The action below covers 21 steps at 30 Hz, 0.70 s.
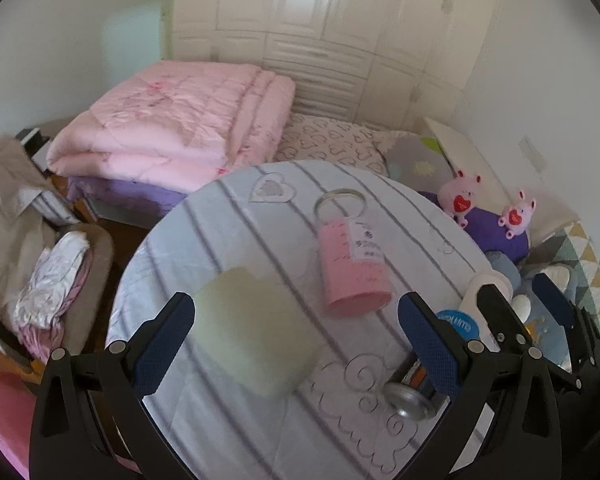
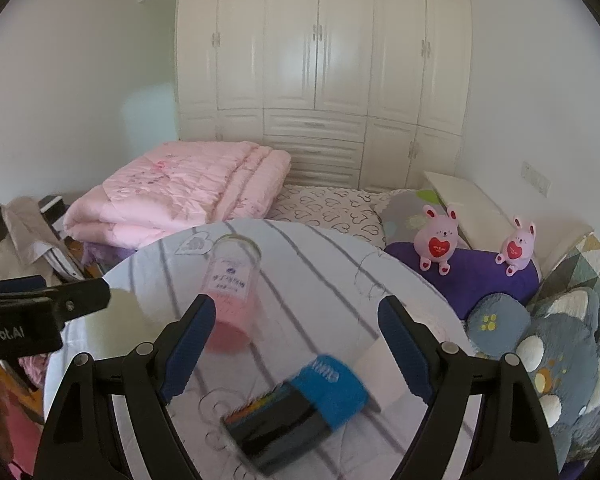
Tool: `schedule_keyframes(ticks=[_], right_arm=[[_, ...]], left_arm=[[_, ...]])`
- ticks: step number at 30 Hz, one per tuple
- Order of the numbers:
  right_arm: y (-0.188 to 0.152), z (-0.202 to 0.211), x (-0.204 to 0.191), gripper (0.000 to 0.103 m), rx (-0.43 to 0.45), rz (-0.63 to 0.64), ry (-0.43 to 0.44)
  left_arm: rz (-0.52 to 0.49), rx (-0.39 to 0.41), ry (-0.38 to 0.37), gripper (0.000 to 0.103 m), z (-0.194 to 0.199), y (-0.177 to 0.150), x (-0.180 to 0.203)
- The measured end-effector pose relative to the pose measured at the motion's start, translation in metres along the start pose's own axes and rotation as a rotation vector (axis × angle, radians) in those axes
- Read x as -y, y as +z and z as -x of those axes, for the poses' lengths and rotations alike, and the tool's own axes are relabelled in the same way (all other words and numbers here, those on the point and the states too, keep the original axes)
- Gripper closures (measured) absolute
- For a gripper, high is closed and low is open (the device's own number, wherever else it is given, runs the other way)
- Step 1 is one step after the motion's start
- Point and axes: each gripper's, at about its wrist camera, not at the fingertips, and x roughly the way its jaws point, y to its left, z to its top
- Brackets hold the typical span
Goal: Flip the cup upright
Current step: 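Close the right gripper around the glass cookie jar body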
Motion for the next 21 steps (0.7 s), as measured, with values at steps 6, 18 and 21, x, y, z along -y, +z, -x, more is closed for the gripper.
schedule_keyframes(ticks=[6, 18, 21], right_arm=[[0.013, -0.029, 0.004, 0.018, -0.055, -0.009, 0.007], [0.032, -0.122, -0.030, 0.018, -0.324, -0.045, 0.186], [0.029, -0.153, -0.033, 0.018, -0.428, -0.078, 0.193]], left_arm=[[-0.016, -0.035, 0.031, 0.000, -0.023, 0.020, 0.011], [0.028, -0.081, 0.101, 0.000, -0.061, 0.046, -0.039], [0.044, -0.111, 0.085, 0.000, -0.075, 0.051, -0.047]])
